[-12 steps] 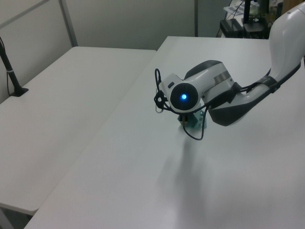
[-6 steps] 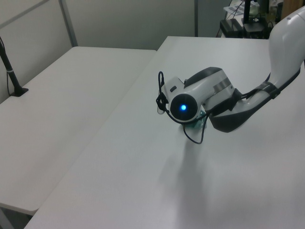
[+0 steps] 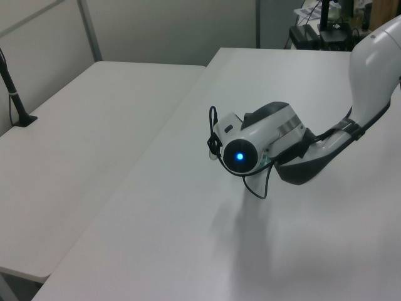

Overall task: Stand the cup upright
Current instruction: 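Lower the gripper onto the cup rim and close on its wall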

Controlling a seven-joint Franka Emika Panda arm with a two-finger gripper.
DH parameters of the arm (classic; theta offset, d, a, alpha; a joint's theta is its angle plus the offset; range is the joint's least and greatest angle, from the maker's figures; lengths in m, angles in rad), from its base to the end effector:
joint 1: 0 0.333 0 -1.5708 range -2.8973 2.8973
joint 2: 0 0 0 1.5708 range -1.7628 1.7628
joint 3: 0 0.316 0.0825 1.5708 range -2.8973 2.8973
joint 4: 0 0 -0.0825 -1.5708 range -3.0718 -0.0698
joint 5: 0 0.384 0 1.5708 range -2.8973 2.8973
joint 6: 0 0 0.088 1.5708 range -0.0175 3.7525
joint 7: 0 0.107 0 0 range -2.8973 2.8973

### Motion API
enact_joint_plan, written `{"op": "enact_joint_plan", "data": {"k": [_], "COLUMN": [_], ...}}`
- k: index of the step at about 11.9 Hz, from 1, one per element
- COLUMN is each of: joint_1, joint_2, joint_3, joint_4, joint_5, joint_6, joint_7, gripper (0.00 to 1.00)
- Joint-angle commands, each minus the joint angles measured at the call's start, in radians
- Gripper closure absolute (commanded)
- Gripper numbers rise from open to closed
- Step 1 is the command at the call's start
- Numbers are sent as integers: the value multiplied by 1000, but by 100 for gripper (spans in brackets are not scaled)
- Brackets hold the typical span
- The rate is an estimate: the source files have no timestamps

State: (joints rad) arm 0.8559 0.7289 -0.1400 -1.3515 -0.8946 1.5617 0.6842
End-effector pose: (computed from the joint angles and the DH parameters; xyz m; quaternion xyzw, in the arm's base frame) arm 0.5640 0.4080 0.3084 0.8479 0.1238 0.1260 0.4998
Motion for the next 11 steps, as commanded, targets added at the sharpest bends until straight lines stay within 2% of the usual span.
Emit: {"op": "enact_joint_plan", "data": {"k": [1,6,7,8,9,10,11], "joint_1": [-3,-43,-44,-44,-43,-43,-43], "joint_2": [24,46,50,52,52,52,53], "joint_3": [-7,-9,-9,-9,-7,-7,-7], "joint_4": [8,-3,-12,-15,-17,-17,-26], "joint_5": [-14,-21,-21,-21,-18,-18,-20], "joint_6": [-25,-3,0,1,1,1,7], "joint_7": [20,18,18,18,20,18,18], "gripper": [0,0,5,22,47,65,92]}}
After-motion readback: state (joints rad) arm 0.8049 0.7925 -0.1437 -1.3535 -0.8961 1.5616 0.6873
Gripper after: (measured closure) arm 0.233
